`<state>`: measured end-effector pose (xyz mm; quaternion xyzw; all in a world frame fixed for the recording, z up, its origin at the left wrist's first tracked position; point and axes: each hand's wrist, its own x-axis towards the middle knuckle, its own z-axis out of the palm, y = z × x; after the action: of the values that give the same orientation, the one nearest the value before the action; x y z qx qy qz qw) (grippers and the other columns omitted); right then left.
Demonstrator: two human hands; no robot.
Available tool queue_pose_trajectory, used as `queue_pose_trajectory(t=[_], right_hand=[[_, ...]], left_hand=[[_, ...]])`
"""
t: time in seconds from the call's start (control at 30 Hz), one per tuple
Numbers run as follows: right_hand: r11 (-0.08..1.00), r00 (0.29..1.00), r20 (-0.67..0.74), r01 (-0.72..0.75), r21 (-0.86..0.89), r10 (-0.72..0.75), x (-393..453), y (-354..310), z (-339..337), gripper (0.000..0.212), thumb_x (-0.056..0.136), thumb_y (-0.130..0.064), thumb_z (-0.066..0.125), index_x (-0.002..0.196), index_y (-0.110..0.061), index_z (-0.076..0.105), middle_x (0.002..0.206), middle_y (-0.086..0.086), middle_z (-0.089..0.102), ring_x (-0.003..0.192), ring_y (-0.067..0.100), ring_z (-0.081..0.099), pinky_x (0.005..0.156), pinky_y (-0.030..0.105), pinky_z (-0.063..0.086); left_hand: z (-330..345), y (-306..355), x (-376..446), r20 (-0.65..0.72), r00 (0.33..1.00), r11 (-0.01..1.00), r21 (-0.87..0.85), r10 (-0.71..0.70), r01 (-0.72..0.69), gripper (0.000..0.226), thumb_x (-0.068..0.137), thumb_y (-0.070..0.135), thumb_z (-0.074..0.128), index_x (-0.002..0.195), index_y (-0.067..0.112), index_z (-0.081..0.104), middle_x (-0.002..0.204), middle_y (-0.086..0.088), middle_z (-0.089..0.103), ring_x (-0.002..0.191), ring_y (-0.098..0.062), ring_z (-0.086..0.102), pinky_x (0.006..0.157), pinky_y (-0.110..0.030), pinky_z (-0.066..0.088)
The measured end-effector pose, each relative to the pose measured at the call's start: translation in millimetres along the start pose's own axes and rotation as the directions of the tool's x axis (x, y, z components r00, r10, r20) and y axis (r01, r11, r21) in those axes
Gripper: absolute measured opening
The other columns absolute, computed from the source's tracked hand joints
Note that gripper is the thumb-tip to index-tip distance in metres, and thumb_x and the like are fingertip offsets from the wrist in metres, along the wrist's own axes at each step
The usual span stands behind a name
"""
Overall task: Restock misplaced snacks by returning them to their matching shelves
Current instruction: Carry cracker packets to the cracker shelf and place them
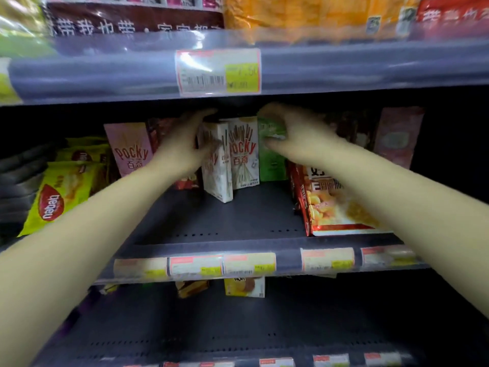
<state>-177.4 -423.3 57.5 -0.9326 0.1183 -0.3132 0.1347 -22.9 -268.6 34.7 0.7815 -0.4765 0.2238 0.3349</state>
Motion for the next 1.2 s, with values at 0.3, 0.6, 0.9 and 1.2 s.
queue_pose_trajectory(t=[0.3,0.6,0.9,1.2], right_hand=[[0.997,0.998,0.060,0.032,-0.071,-0.027,71,20,41,0.040,0.092,-0.016,0.059,0.131,-0.014,0.052,0.128,0.011,0.060,0.115,0.026,0.057,0.081,0.024,0.038],[0.985,0.998,0.043,0.045,0.167,-0.053,80,19,31,0.031,0.081,-0.012,0.073,0.111,-0.005,0.066,0.114,0.011,0.067,0.106,0.024,0.061,0.080,0.023,0.047],[0.995,0.998,-0.046,0.056,0.085,-0.052,89,25,44,0.012,0.088,-0.007,0.063,0.098,-0.006,0.070,0.107,0.014,0.070,0.101,0.027,0.064,0.078,0.025,0.042],[0.987,0.953,0.255,0.153,0.051,-0.161,95,29,22,0.028,0.093,-0.008,0.056,0.120,-0.002,0.064,0.121,0.015,0.065,0.110,0.026,0.060,0.085,0.026,0.049]], left_hand=[[3,-4,12,0.030,0.986,0.983,0.072,0.167,-0.168,0.046,0.087,0.020,0.068,0.132,0.015,0.057,0.133,-0.015,0.051,0.126,-0.029,0.046,0.093,-0.013,0.025],[11,-13,28,-0.102,0.991,0.974,-0.203,0.085,-0.104,0.023,0.084,0.012,0.072,0.106,0.011,0.070,0.102,0.002,0.062,0.102,-0.012,0.056,0.085,-0.016,0.042],[36,-7,31,-0.260,0.964,0.936,-0.322,0.052,-0.138,0.014,0.087,0.014,0.067,0.101,0.012,0.067,0.099,0.001,0.058,0.097,-0.010,0.055,0.085,-0.014,0.043],[34,-24,33,0.090,0.986,0.988,0.052,0.143,-0.148,0.066,0.080,0.023,0.075,0.138,0.016,0.045,0.132,-0.014,0.052,0.121,-0.030,0.051,0.092,-0.026,0.038]])
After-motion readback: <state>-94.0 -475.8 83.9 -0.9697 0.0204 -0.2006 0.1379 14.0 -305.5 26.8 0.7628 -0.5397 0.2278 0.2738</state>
